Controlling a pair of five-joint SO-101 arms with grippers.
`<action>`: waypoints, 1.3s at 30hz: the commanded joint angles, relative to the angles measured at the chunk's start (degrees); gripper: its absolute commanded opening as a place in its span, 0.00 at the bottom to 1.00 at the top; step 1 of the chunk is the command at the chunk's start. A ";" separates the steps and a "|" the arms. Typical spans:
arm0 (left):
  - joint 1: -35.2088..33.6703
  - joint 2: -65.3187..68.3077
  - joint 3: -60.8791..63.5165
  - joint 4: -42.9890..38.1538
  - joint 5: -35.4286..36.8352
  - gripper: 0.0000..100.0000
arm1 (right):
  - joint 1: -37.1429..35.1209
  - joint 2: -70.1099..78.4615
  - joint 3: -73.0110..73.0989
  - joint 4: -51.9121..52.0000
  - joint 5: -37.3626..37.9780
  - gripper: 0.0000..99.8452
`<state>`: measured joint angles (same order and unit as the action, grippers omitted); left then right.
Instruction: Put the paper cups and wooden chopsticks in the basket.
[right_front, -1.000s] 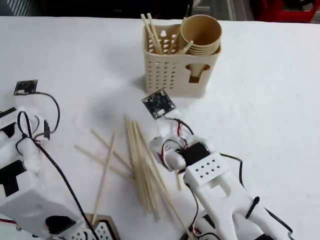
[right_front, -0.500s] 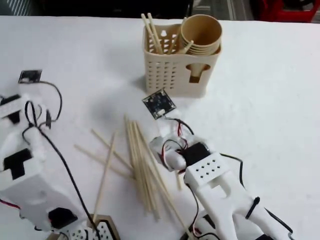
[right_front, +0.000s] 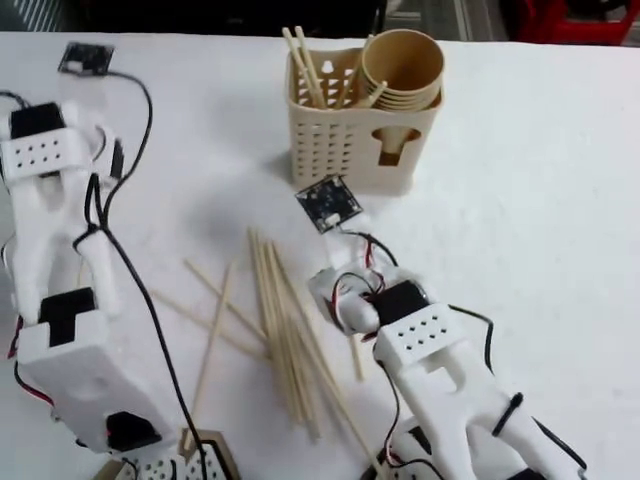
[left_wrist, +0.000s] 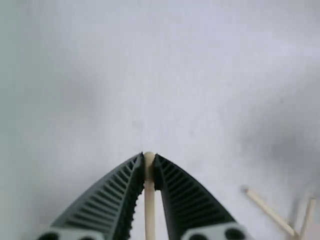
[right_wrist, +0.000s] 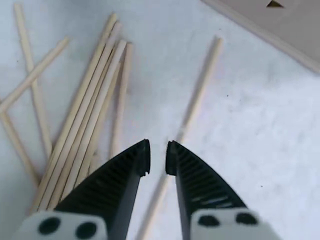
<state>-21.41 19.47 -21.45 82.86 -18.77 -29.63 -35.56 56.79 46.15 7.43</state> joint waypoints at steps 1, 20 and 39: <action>2.77 -0.84 -12.57 7.38 1.93 0.02 | 1.01 5.49 -3.96 0.22 0.62 0.11; 7.87 -0.84 -42.20 19.34 6.24 0.02 | 4.62 30.81 -15.65 -0.22 0.62 0.11; 26.95 -0.57 -64.97 17.93 6.59 0.02 | 4.88 34.86 -18.46 1.19 0.70 0.02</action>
<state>2.33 19.38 -81.76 101.93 -12.79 -25.23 -0.92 40.44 46.15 7.78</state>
